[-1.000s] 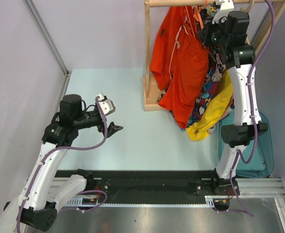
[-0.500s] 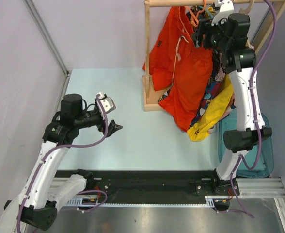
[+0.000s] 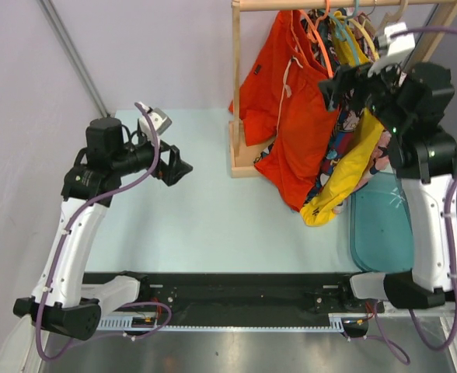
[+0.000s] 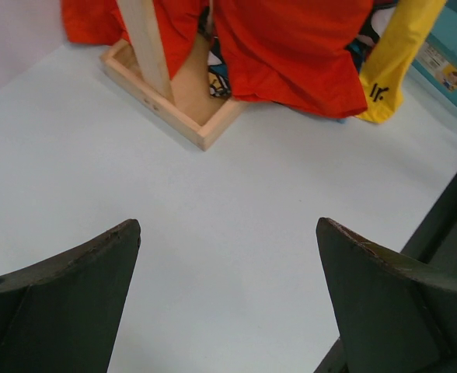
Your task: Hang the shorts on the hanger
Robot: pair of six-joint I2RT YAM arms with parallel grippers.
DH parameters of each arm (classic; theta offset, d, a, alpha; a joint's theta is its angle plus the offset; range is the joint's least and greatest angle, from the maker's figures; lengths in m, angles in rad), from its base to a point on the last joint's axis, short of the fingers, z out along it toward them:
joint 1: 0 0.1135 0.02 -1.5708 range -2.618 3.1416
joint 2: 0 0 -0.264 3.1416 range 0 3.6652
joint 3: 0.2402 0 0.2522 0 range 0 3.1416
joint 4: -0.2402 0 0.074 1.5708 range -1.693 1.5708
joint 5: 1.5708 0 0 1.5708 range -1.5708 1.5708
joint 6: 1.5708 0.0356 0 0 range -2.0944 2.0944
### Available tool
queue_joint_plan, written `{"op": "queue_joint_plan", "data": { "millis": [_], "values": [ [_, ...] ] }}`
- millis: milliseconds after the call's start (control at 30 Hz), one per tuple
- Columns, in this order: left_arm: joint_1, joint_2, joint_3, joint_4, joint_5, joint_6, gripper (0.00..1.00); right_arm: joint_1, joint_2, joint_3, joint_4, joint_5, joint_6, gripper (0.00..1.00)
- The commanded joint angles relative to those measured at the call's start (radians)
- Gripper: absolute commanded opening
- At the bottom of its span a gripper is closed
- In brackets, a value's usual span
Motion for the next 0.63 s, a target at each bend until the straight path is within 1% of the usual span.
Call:
{"op": "queue_joint_plan", "data": {
  "millis": [0,67,100,133,200,300,433,600],
  "values": [
    [0.007,0.028,0.068,0.002,-0.104,-0.082,1.0,0.024,-0.148,-0.23,-0.015,-0.12,-0.026,1.0],
    [0.007,0.035,0.049,-0.024,-0.123,-0.078,1.0,0.029,-0.208,-0.328,-0.024,-0.17,-0.02,1.0],
    [0.007,0.034,0.033,-0.029,-0.132,-0.079,1.0,0.027,-0.231,-0.411,-0.033,-0.185,-0.023,1.0],
    [0.007,0.026,-0.002,-0.036,-0.137,-0.076,1.0,0.027,-0.286,-0.46,-0.041,-0.205,-0.031,1.0],
    [0.007,0.01,-0.043,-0.035,-0.172,-0.068,1.0,0.026,-0.334,-0.566,-0.073,-0.217,-0.046,1.0],
    [0.007,-0.044,-0.126,-0.023,-0.23,-0.056,1.0,0.02,-0.411,-0.666,-0.091,-0.21,-0.078,1.0],
    [0.007,-0.106,-0.21,-0.006,-0.275,-0.062,1.0,-0.002,-0.477,-0.752,-0.096,-0.219,-0.088,1.0],
    [0.007,-0.144,-0.221,-0.01,-0.324,-0.058,1.0,-0.017,-0.515,-0.792,-0.07,-0.231,-0.077,1.0]
  ]
}}
